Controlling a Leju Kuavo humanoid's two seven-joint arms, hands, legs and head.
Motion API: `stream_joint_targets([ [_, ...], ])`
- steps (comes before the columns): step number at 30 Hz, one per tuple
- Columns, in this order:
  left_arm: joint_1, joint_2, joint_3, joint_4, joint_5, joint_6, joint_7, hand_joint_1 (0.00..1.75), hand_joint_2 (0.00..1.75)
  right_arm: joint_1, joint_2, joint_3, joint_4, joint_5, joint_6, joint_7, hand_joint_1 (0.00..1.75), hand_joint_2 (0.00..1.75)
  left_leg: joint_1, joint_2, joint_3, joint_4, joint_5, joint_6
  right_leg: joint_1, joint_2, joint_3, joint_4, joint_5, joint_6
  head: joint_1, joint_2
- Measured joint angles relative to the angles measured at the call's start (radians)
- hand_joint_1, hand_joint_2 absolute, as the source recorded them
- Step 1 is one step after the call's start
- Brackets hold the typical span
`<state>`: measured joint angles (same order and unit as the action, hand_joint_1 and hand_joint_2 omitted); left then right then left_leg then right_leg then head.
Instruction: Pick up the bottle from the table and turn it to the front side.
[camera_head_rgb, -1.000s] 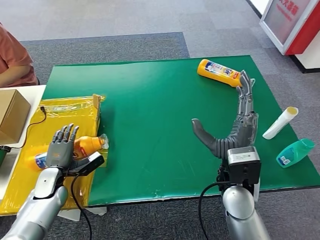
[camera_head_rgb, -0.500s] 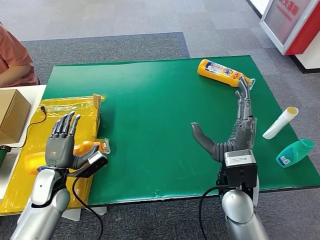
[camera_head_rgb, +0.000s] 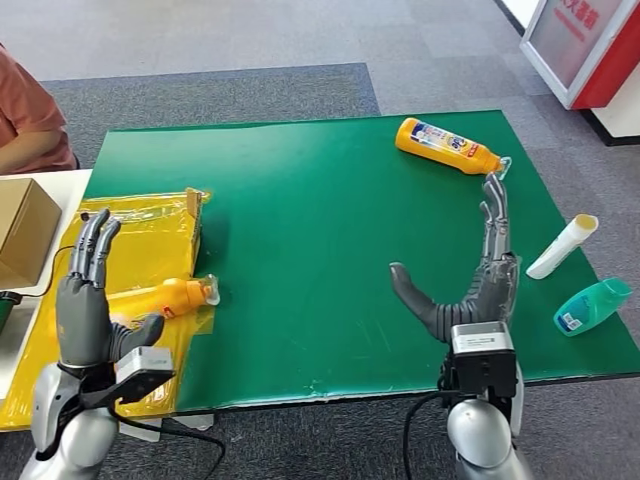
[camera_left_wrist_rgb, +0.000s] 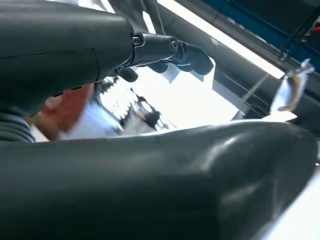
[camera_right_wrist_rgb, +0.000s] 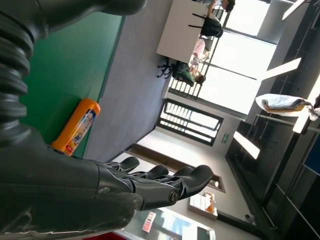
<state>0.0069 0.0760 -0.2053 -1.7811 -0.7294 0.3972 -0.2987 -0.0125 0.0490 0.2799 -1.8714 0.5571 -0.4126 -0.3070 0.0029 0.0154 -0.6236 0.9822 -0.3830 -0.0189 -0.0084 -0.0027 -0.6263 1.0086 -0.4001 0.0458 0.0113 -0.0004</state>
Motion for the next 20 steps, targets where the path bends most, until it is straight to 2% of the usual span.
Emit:
stream_joint_targets([
  [4, 0.096, -0.019, -0.02, -0.104, 0.358, -0.183, -0.128, 0.0, 0.0, 0.035, 0.0, -0.018, -0.016, 0.0, -0.011, -0.012, 0.0, 1.75, 0.0, 0.0, 0.0, 0.0, -0.001, 0.0, 0.0, 0.0, 0.0, 0.0, -0.001, 0.0, 0.0, 0.0],
  [7, 0.158, -0.04, -0.018, -0.13, 0.561, -0.333, -0.181, 0.0, 0.0, 0.051, 0.0, -0.024, -0.022, -0.011, -0.008, -0.014, 0.0, 1.75, 0.0, 0.0, 0.0, 0.0, -0.002, 0.001, 0.0, 0.0, 0.0, 0.0, -0.001, 0.0, 0.0, 0.0],
  [9, 0.191, -0.056, -0.013, -0.133, 0.649, -0.409, -0.202, 0.0, 0.87, 0.055, -0.002, -0.024, -0.023, -0.087, 0.043, -0.015, 0.0, 1.75, 0.0, 0.0, 0.0, 0.0, -0.002, 0.001, 0.0, 0.0, 0.0, 0.0, -0.001, 0.0, 0.0, 0.0],
  [11, 0.214, -0.07, -0.007, -0.132, 0.716, -0.466, -0.217, 0.0, 1.75, 0.056, -0.014, -0.024, -0.018, -0.256, 0.18, -0.017, 0.0, 1.75, 0.0, 0.0, 0.0, 0.0, -0.002, 0.001, 0.0, 0.0, 0.001, 0.0, -0.001, 0.0, 0.0, 0.0],
  [13, 0.229, -0.083, 0.002, -0.128, 0.783, -0.514, -0.228, 0.0, 1.75, 0.056, -0.031, -0.024, -0.001, -0.41, 0.329, -0.031, 0.0, 1.75, 0.0, 0.0, 0.0, 0.0, -0.002, 0.001, 0.0, 0.0, 0.001, 0.0, -0.001, 0.0, 0.0, 0.0],
  [15, 0.236, -0.094, 0.012, -0.123, 0.827, -0.547, -0.234, 0.0, 1.75, 0.057, -0.042, -0.024, 0.021, -0.484, 0.42, -0.048, 0.0, 1.75, 0.0, 0.0, 0.0, 0.0, -0.002, 0.001, 0.0, 0.0, 0.001, 0.0, -0.001, 0.0, 0.0, 0.0],
  [20, 0.24, -0.115, 0.031, -0.112, 0.858, -0.582, -0.269, 0.0, 1.75, 0.063, -0.06, -0.024, 0.06, -0.556, 0.513, -0.064, 0.0, 1.75, 0.0, -0.001, 0.0, 0.0, -0.002, 0.001, 0.0, 0.0, 0.001, 0.0, -0.001, 0.0, 0.0, 0.0],
])
